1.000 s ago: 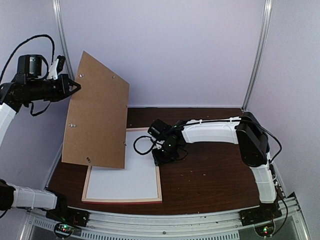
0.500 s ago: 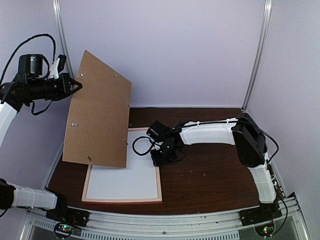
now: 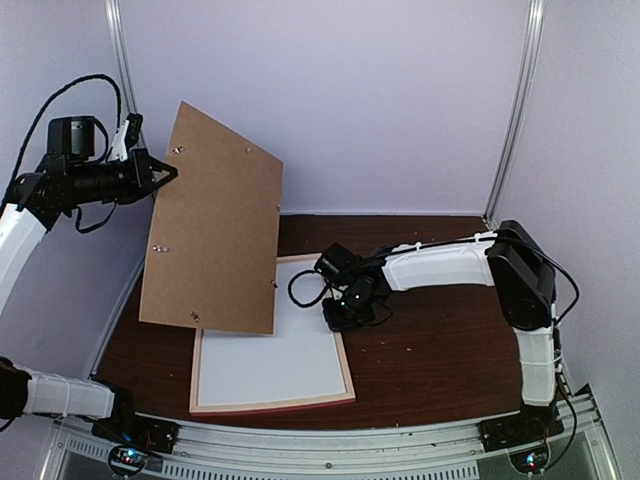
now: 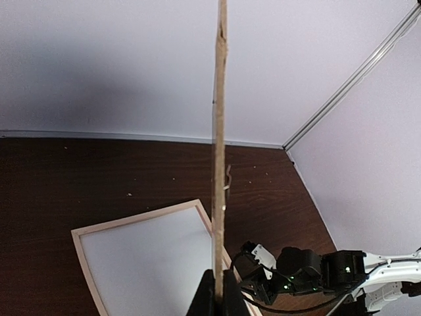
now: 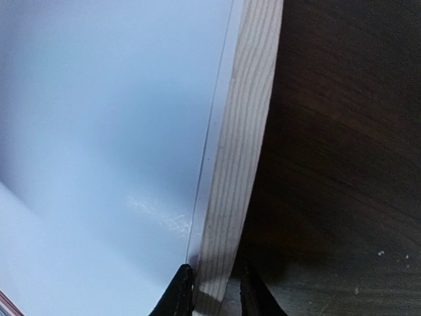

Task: Put the photo into the frame
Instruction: Move the frame body to the center of the board.

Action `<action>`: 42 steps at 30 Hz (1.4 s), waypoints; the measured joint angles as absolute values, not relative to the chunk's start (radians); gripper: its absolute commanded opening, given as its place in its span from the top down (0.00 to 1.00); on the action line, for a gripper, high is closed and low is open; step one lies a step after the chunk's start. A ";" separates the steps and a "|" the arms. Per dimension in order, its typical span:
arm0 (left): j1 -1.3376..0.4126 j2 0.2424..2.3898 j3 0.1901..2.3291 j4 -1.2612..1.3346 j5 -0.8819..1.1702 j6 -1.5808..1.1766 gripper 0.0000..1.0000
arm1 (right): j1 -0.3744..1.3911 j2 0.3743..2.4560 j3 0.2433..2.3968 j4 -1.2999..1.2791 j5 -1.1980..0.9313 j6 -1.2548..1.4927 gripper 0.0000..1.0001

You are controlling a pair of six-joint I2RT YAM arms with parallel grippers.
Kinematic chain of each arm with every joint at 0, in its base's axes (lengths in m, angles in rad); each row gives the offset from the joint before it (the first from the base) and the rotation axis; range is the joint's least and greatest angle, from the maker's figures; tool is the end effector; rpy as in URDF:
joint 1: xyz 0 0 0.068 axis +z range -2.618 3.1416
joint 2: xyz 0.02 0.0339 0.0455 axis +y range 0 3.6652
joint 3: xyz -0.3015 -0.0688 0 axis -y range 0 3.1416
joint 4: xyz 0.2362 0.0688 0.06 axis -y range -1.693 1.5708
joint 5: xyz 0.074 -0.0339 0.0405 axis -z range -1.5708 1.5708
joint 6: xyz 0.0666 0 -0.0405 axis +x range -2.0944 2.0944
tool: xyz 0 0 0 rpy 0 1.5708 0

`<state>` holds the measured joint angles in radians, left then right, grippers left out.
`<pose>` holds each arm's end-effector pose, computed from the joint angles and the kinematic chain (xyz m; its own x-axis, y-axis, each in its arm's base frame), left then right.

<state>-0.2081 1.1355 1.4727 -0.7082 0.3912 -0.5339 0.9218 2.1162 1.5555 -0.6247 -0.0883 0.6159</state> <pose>0.2122 -0.0708 0.4725 -0.5795 -0.3585 -0.7319 0.2832 0.7535 -0.5933 0.2740 0.3709 0.1664 -0.9272 -0.2701 -0.2596 -0.3406 0.8963 0.2839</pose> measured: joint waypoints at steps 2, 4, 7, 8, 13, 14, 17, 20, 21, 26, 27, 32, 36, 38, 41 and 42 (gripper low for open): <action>-0.208 1.135 1.453 -0.678 0.410 -0.554 1.00 | 0.912 2.079 1.499 -0.611 -0.073 0.635 0.77; -0.208 1.135 1.427 -0.642 0.430 -0.579 1.00 | 0.904 2.045 1.447 -0.599 -0.057 0.654 0.79; -0.208 1.135 1.383 -0.596 0.456 -0.619 1.00 | 0.896 1.985 1.361 -0.574 -0.028 0.690 0.81; -0.208 1.136 1.370 -0.584 0.465 -0.632 1.00 | 0.894 1.966 1.333 -0.566 -0.019 0.705 0.82; -0.208 1.147 1.335 -0.530 0.503 -0.690 1.00 | 0.883 1.867 1.190 -0.514 0.017 0.775 0.85; -0.208 1.150 1.330 -0.514 0.510 -0.701 1.00 | 0.881 1.851 1.166 -0.505 0.026 0.789 0.85; -0.208 1.153 1.305 -0.460 0.533 -0.739 1.00 | 0.878 1.818 1.116 -0.476 0.041 0.818 0.86; -0.208 1.158 1.279 -0.416 0.551 -0.773 1.00 | 0.878 1.798 1.082 -0.449 0.052 0.844 0.87; -0.208 1.162 1.273 -0.408 0.557 -0.782 1.00 | 0.877 1.792 1.072 -0.437 0.053 0.852 0.87; -0.208 1.175 1.242 -0.365 0.568 -0.819 1.00 | 0.876 1.789 1.062 -0.410 0.053 0.873 0.85; -0.208 1.175 1.233 -0.355 0.569 -0.826 1.00 | 0.876 1.790 1.063 -0.406 0.053 0.876 0.84; -0.210 1.174 1.173 -0.297 0.574 -0.870 1.00 | 0.870 1.802 1.074 -0.390 0.049 0.893 0.72; -0.226 1.175 1.103 -0.255 0.572 -0.913 1.00 | 0.855 1.803 1.093 -0.374 0.031 0.882 0.57; -0.237 1.174 1.083 -0.241 0.573 -0.926 1.00 | 0.838 1.795 1.098 -0.365 0.006 0.865 0.52; -0.251 1.175 1.031 -0.197 0.577 -0.962 1.00 | 0.800 1.765 1.105 -0.364 -0.047 0.840 0.50; -0.255 1.175 1.010 -0.179 0.578 -0.976 1.00 | 0.786 1.750 1.107 -0.363 -0.060 0.832 0.50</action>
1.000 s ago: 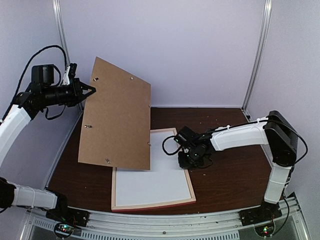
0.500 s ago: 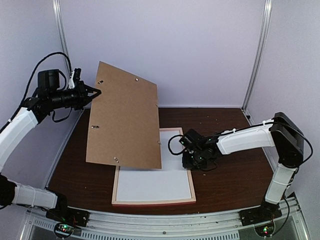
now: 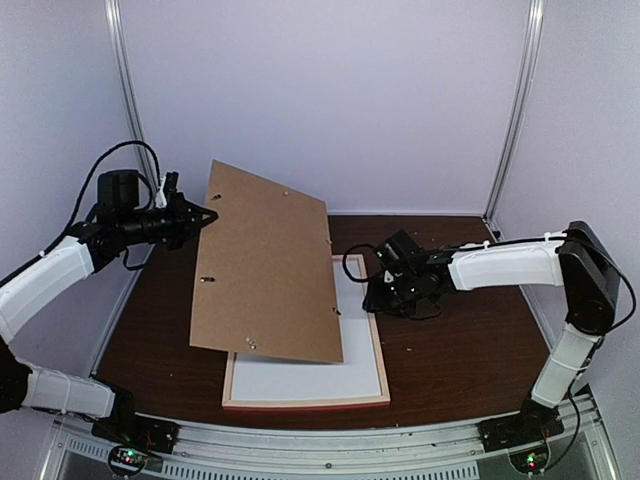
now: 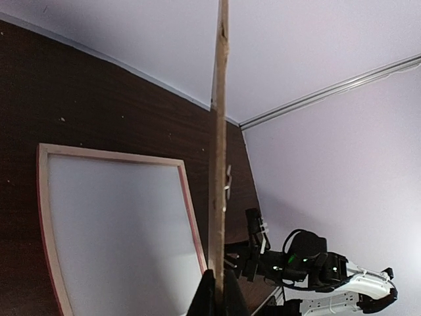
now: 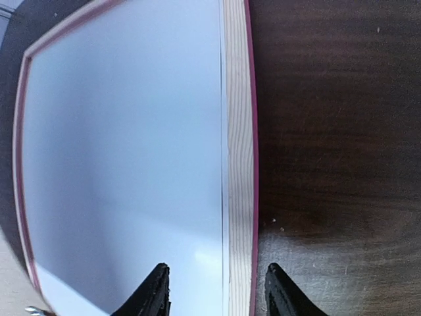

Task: Put the photo into the frame
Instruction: Move the frame body to the center of the board, then place the backboard on the frame body.

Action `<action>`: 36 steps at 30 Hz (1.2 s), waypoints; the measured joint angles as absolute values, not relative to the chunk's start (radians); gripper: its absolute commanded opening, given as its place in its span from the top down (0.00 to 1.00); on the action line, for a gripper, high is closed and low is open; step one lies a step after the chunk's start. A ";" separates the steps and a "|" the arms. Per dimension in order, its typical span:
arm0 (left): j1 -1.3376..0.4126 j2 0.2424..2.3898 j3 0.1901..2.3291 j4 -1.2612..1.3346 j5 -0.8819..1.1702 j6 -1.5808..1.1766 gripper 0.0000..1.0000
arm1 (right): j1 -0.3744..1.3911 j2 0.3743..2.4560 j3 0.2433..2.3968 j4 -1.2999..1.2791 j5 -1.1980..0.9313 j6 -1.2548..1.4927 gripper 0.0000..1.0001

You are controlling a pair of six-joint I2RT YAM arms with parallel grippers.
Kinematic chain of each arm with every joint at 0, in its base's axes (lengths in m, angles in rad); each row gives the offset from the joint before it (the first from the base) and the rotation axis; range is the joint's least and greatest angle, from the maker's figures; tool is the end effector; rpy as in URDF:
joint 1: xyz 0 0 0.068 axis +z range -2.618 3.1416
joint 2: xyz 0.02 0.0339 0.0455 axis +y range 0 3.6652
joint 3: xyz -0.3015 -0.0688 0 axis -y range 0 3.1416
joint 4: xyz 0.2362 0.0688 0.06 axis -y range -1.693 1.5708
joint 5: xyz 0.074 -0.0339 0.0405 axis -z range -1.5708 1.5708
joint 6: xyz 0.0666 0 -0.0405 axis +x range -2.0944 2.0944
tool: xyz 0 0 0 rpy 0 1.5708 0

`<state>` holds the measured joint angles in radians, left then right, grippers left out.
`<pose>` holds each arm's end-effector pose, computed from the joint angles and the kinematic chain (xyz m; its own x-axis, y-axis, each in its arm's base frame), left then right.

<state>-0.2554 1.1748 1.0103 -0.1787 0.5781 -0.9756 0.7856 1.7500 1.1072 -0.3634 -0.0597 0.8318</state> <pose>0.2508 -0.1031 0.3685 -0.7700 -0.5157 -0.3757 0.1282 0.4518 -0.8828 0.2615 0.2673 0.1979 -0.9408 0.1025 -0.3231 -0.0493 0.9017 0.4294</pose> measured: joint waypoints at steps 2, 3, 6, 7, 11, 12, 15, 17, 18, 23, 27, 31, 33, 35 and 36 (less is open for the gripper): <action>-0.264 1.175 0.973 -0.149 0.577 -1.003 1.00 | 0.759 1.715 1.108 -0.366 -0.076 0.814 0.49; -0.268 1.177 0.959 -0.139 0.576 -1.015 1.00 | 0.744 1.694 1.108 -0.368 -0.082 0.805 0.48; -0.291 1.190 0.916 -0.088 0.574 -1.056 1.00 | 0.693 1.633 1.109 -0.377 -0.094 0.769 0.47; -0.300 1.197 0.903 -0.065 0.575 -1.074 1.00 | 0.672 1.617 1.109 -0.382 -0.097 0.756 0.47; -0.329 1.240 0.858 0.020 0.582 -1.141 1.00 | 0.617 1.598 1.109 -0.403 -0.105 0.720 0.46; -0.337 1.254 0.850 0.038 0.582 -1.156 1.00 | 0.607 1.598 1.109 -0.408 -0.108 0.712 0.45; -0.359 1.285 0.835 0.065 0.574 -1.183 1.00 | 0.583 1.598 1.109 -0.421 -0.117 0.695 0.44; -0.376 1.295 0.825 0.081 0.561 -1.196 1.00 | 0.576 1.598 1.109 -0.426 -0.125 0.683 0.44; -0.381 1.298 0.822 0.086 0.556 -1.201 1.00 | 0.574 1.598 1.109 -0.427 -0.131 0.679 0.44; -0.398 1.325 0.805 0.134 0.538 -1.230 1.00 | 0.567 1.599 1.109 -0.431 -0.147 0.663 0.43; -0.400 1.353 0.786 0.159 0.530 -1.244 1.00 | 0.563 1.605 1.109 -0.431 -0.162 0.653 0.43; -0.401 1.377 0.776 0.165 0.526 -1.246 1.00 | 0.560 1.613 1.109 -0.431 -0.176 0.650 0.41; -0.401 1.390 0.776 0.166 0.526 -1.246 1.00 | 0.559 1.616 1.109 -0.430 -0.181 0.650 0.39; -0.401 1.401 0.776 0.170 0.527 -1.246 1.00 | 0.559 1.619 1.109 -0.430 -0.185 0.650 0.36; -0.401 1.408 0.776 0.174 0.527 -1.246 1.00 | 0.559 1.619 1.109 -0.430 -0.186 0.648 0.34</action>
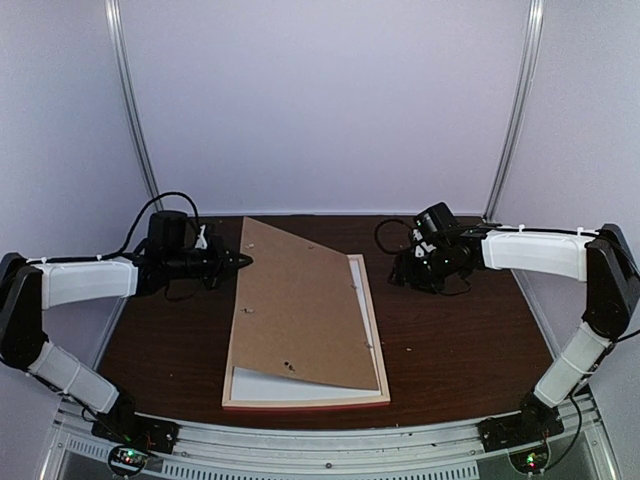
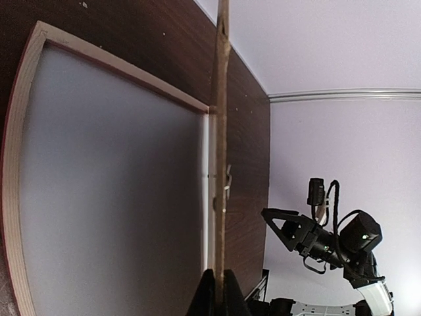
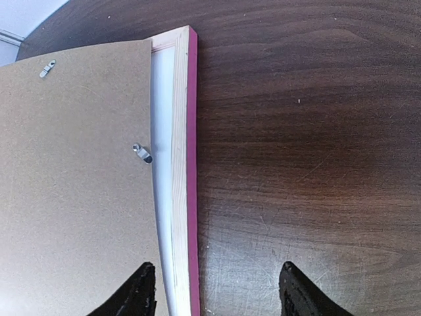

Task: Put the photo into the frame
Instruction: Place the backboard on the frame body.

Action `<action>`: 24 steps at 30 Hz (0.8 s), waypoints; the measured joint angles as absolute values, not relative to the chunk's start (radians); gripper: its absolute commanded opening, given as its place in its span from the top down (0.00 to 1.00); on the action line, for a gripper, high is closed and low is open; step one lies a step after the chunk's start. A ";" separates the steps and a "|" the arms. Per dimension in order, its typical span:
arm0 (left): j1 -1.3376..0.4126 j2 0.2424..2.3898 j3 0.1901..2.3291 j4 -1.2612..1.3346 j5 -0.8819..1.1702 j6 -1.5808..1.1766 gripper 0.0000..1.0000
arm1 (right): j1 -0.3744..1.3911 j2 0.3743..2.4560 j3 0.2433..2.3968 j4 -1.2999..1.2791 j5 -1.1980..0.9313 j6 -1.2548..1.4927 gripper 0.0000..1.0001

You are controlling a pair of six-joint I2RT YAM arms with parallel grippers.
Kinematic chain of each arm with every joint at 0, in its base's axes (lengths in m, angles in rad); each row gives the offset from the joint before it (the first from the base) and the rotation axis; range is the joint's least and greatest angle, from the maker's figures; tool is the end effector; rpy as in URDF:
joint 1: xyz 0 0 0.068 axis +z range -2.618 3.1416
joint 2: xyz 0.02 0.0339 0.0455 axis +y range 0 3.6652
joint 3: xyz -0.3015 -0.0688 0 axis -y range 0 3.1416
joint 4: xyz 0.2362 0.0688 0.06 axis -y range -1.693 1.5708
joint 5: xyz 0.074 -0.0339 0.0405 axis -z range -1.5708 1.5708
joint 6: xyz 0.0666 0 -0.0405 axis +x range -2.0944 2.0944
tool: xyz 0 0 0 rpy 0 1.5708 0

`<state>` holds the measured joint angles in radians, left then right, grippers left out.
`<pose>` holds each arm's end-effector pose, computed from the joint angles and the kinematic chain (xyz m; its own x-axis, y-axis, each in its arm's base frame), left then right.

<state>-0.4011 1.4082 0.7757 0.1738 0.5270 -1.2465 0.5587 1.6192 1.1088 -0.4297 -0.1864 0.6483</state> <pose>0.2770 -0.1539 0.2615 -0.8433 -0.5323 -0.0746 -0.1466 0.3613 -0.9209 0.2921 0.1972 0.2390 -0.9164 0.1269 -0.3797 -0.0756 0.8765 0.4754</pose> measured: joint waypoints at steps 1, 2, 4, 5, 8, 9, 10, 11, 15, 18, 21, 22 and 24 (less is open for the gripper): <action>-0.401 1.413 0.776 0.175 0.527 -1.246 1.00 | 0.559 1.620 1.108 -0.430 -0.187 0.648 0.33; -0.401 1.416 0.776 0.176 0.527 -1.246 1.00 | 0.559 1.620 1.108 -0.430 -0.188 0.646 0.32; -0.401 1.421 0.776 0.181 0.528 -1.246 1.00 | 0.559 1.620 1.108 -0.430 -0.187 0.639 0.29; -0.401 1.422 0.776 0.183 0.528 -1.246 1.00 | 0.558 1.620 1.108 -0.430 -0.187 0.636 0.28; -0.402 1.426 0.776 0.190 0.529 -1.246 1.00 | 0.558 1.620 1.108 -0.430 -0.187 0.630 0.25; -0.402 1.428 0.776 0.192 0.530 -1.246 1.00 | 0.557 1.620 1.108 -0.430 -0.187 0.628 0.25; -0.402 1.431 0.776 0.194 0.532 -1.246 1.00 | 0.556 1.620 1.108 -0.430 -0.187 0.627 0.24; -0.403 1.434 0.776 0.196 0.532 -1.246 1.00 | 0.555 1.620 1.108 -0.430 -0.187 0.627 0.23; -0.411 1.439 0.776 0.209 0.536 -1.246 1.00 | 0.552 1.627 1.108 -0.430 -0.188 0.624 0.22; -0.415 1.439 0.776 0.216 0.542 -1.251 1.00 | 0.552 1.640 1.108 -0.430 -0.189 0.624 0.22; -0.417 1.440 0.776 0.228 0.549 -1.262 1.00 | 0.552 1.652 1.108 -0.430 -0.195 0.624 0.21; -0.418 1.441 0.776 0.235 0.552 -1.266 1.00 | 0.552 1.655 1.108 -0.430 -0.198 0.624 0.21; -0.419 1.441 0.776 0.242 0.556 -1.275 1.00 | 0.552 1.662 1.108 -0.430 -0.204 0.624 0.21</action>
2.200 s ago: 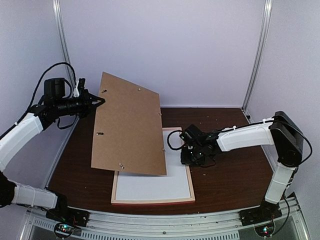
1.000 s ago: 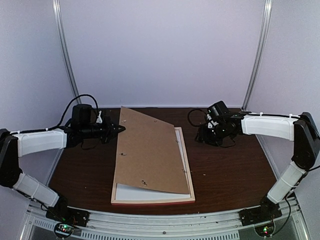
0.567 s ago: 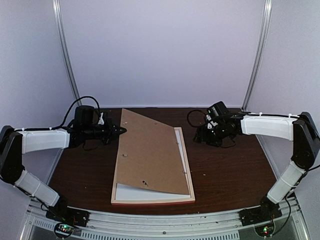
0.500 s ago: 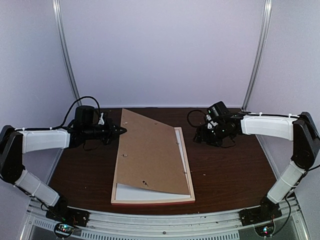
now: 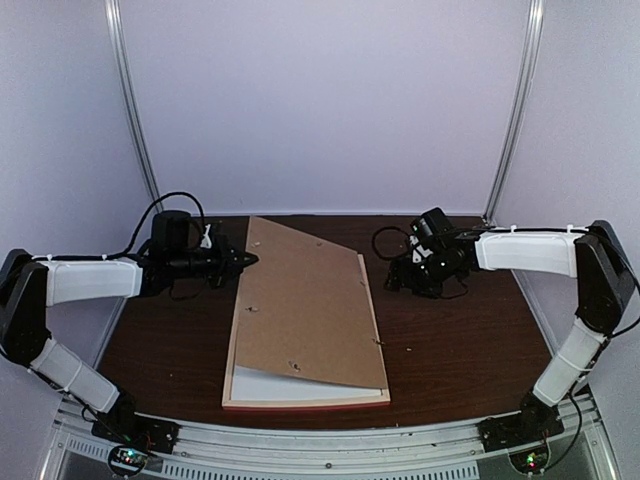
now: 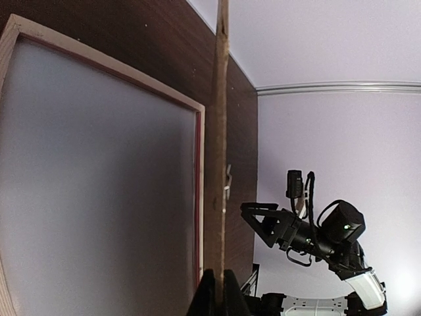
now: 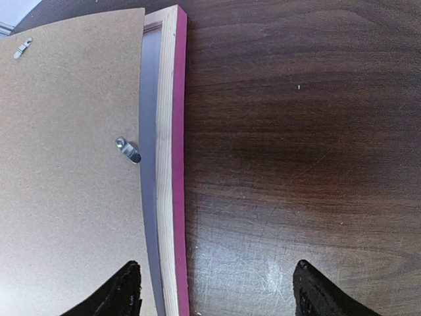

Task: Put the photo into the frame
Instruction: Place the backboard on the frame body.

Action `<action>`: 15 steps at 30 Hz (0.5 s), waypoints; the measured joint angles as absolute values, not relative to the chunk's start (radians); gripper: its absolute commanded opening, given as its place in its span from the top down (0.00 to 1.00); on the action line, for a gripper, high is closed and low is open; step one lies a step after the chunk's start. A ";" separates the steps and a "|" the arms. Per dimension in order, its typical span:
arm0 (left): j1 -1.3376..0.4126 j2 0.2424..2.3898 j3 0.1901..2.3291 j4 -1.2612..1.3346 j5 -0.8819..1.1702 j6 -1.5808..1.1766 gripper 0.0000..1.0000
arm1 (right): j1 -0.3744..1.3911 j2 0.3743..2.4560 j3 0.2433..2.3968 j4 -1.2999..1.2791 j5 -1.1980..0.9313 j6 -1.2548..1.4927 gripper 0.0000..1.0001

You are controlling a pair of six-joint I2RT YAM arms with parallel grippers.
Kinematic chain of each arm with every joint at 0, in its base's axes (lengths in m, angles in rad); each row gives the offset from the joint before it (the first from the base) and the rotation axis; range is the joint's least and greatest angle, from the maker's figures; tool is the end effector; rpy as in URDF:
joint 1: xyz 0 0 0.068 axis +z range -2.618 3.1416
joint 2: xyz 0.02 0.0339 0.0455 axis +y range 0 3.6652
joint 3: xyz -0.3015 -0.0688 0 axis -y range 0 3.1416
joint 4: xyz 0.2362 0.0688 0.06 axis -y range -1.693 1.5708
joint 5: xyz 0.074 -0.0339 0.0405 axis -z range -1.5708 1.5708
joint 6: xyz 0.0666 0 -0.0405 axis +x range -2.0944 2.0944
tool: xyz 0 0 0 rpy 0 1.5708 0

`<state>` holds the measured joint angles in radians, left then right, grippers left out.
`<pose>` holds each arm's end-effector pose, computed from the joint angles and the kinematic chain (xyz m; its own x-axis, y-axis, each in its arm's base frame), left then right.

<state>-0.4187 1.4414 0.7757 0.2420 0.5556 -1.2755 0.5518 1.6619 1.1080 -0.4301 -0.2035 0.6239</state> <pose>0.2808 -0.1634 0.2601 -0.8600 -0.5069 -0.0578 -0.1310 0.3289 -0.9352 0.2969 0.1986 0.2246 -0.9311 0.0987 -0.3511 -0.0797 0.8843 0.4601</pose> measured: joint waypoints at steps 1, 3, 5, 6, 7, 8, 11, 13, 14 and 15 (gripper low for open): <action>-0.419 1.441 0.776 0.247 0.559 -1.281 1.00 | 0.552 1.666 1.108 -0.430 -0.206 0.624 0.21; -0.421 1.441 0.776 0.254 0.563 -1.286 1.00 | 0.552 1.671 1.108 -0.430 -0.210 0.624 0.21; -0.421 1.441 0.776 0.258 0.565 -1.289 1.00 | 0.552 1.674 1.108 -0.430 -0.211 0.624 0.21; -0.421 1.442 0.776 0.260 0.566 -1.290 1.00 | 0.552 1.675 1.108 -0.430 -0.212 0.624 0.21; -0.421 1.442 0.776 0.262 0.566 -1.291 1.00 | 0.552 1.675 1.108 -0.430 -0.213 0.624 0.21; -0.421 1.442 0.776 0.263 0.566 -1.292 1.00 | 0.552 1.675 1.108 -0.430 -0.213 0.624 0.21; -0.421 1.449 0.776 0.269 0.566 -1.293 1.00 | 0.552 1.676 1.108 -0.430 -0.214 0.624 0.20; -0.421 1.460 0.776 0.276 0.568 -1.293 1.00 | 0.552 1.676 1.108 -0.430 -0.214 0.624 0.20; -0.421 1.471 0.775 0.281 0.569 -1.293 1.00 | 0.552 1.676 1.108 -0.430 -0.214 0.624 0.20; -0.421 1.472 0.775 0.282 0.569 -1.293 1.00 | 0.552 1.676 1.108 -0.430 -0.214 0.624 0.20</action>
